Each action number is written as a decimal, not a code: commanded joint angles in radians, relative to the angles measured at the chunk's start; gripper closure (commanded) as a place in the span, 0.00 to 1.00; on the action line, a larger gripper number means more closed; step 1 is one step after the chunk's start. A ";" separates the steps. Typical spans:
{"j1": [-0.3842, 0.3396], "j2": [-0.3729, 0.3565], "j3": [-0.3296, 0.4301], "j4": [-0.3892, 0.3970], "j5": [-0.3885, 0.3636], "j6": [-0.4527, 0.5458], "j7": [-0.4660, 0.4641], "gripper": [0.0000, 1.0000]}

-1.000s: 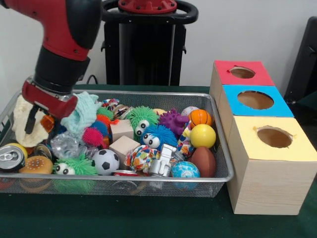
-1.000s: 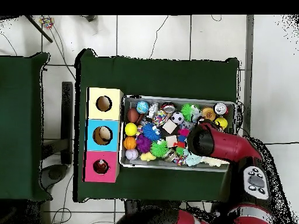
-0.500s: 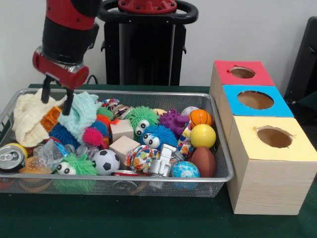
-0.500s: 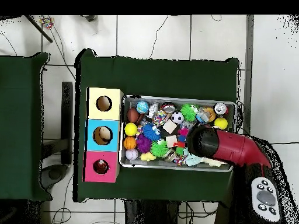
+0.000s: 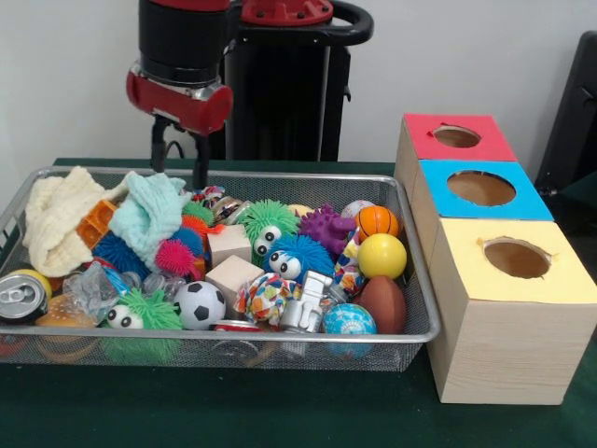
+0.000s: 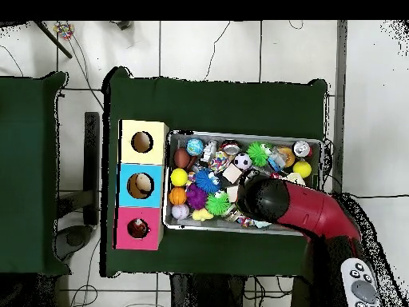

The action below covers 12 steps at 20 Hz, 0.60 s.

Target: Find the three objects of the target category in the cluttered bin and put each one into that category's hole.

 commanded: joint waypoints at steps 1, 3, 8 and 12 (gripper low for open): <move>-0.034 0.018 0.175 0.219 0.024 -0.119 0.046 0.00; -0.010 0.040 0.150 0.231 -0.007 -0.159 0.073 0.00; 0.005 0.073 0.145 0.293 -0.014 -0.219 0.103 0.00; 0.044 0.118 0.103 0.287 -0.034 -0.313 0.131 0.00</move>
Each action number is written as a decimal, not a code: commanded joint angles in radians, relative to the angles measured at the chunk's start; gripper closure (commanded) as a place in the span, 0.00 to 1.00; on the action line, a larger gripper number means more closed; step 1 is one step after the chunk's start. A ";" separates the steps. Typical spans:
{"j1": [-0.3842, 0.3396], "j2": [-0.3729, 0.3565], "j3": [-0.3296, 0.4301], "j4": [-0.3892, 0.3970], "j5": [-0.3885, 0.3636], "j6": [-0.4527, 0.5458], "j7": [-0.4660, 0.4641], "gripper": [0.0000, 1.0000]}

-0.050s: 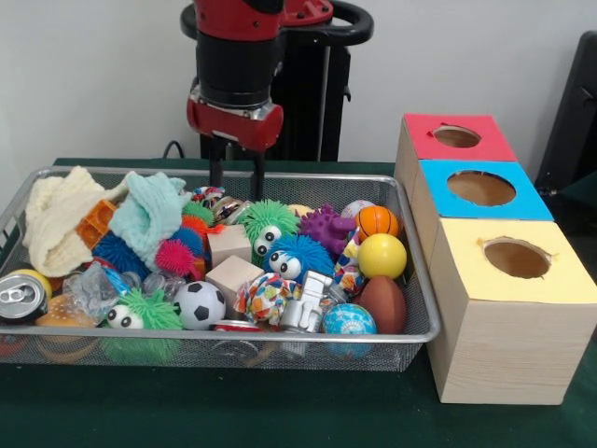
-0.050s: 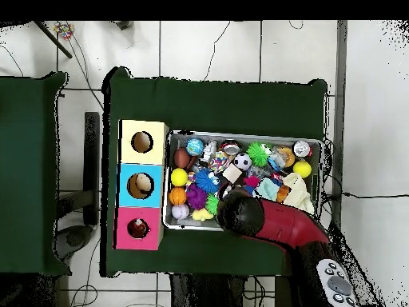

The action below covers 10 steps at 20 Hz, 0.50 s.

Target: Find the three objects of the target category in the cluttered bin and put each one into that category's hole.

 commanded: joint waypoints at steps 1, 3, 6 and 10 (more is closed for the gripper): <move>0.050 0.105 0.036 0.101 -0.044 -0.159 0.136 0.00; 0.065 0.157 0.017 0.076 -0.049 -0.218 0.141 0.00; 0.037 0.197 0.060 0.066 -0.039 -0.247 0.118 0.00; 0.050 0.227 0.070 0.037 -0.028 -0.284 0.114 0.00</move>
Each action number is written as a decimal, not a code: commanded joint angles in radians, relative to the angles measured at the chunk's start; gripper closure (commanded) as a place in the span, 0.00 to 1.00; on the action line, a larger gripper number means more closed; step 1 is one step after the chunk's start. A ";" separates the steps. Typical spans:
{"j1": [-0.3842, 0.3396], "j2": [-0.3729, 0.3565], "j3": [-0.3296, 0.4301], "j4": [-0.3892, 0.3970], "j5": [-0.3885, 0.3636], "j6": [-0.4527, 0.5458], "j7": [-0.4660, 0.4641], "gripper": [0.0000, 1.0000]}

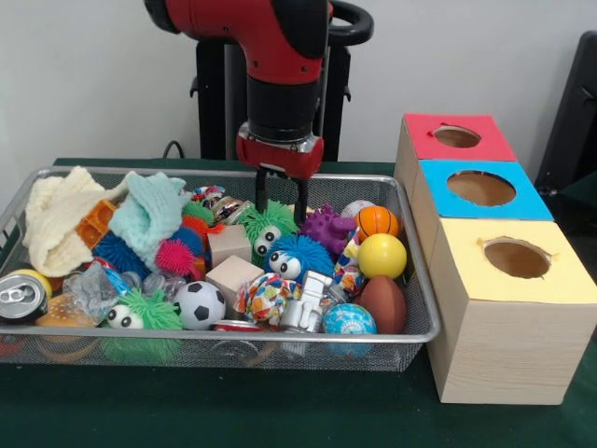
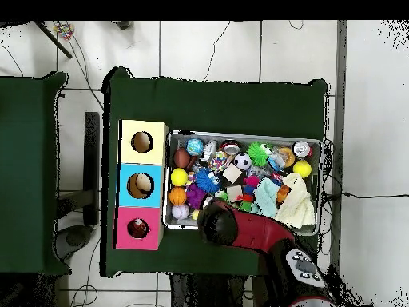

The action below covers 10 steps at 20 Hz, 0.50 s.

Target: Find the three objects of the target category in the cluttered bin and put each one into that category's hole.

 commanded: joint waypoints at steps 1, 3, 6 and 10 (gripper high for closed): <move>0.041 0.120 0.014 -0.049 -0.029 -0.120 0.120 0.00; 0.073 0.174 -0.040 -0.110 -0.031 -0.168 0.115 0.00; 0.141 0.242 -0.134 -0.177 -0.004 -0.231 0.121 0.00; 0.215 0.291 -0.229 -0.219 0.047 -0.233 0.126 0.00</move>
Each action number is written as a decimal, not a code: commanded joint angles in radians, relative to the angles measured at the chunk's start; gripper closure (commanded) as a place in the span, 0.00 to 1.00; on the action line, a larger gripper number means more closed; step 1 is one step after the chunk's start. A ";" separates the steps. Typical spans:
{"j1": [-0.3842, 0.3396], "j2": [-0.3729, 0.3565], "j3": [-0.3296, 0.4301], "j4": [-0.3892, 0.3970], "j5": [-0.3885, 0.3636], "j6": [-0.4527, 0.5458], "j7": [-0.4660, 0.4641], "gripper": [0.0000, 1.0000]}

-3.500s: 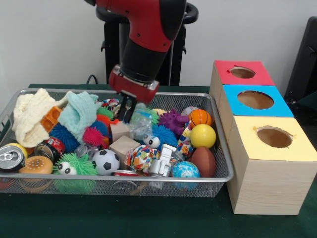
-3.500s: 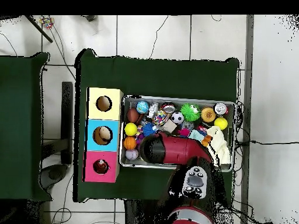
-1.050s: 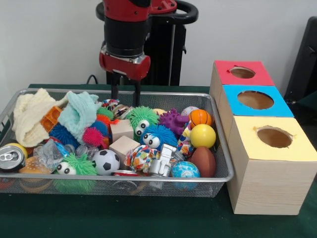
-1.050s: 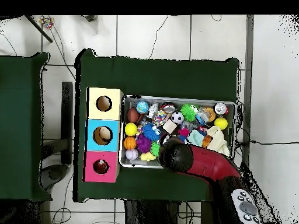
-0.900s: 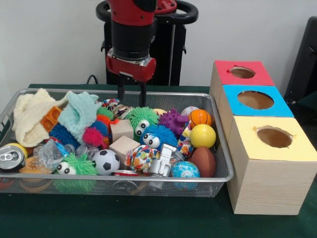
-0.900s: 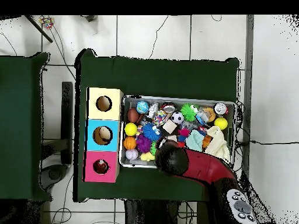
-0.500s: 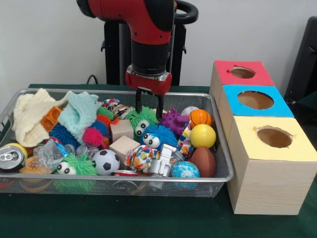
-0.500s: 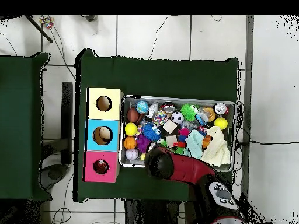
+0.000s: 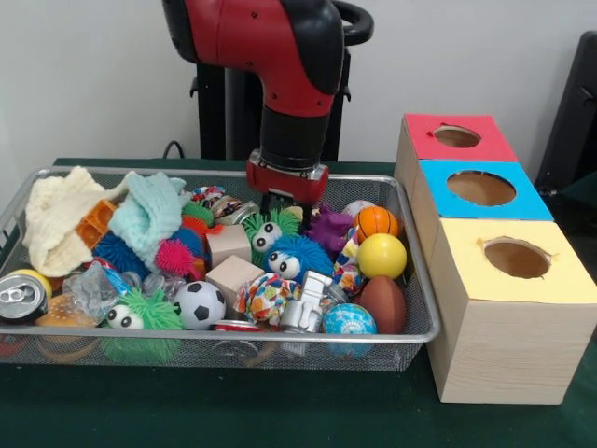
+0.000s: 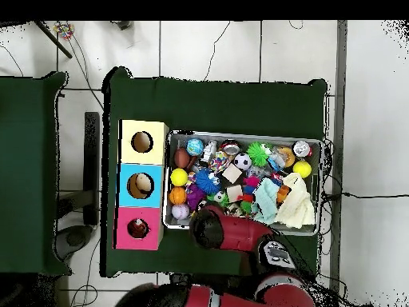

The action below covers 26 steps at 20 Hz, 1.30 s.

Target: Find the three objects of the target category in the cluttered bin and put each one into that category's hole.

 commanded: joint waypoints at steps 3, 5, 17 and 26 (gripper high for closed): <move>0.060 0.141 -0.090 -0.175 0.035 -0.024 0.102 0.00; 0.063 0.132 -0.093 -0.170 0.033 -0.011 0.101 0.00; -0.003 -0.031 -0.059 -0.160 0.006 0.088 0.054 1.00; -0.164 -0.071 0.039 -0.288 -0.097 0.216 -0.118 1.00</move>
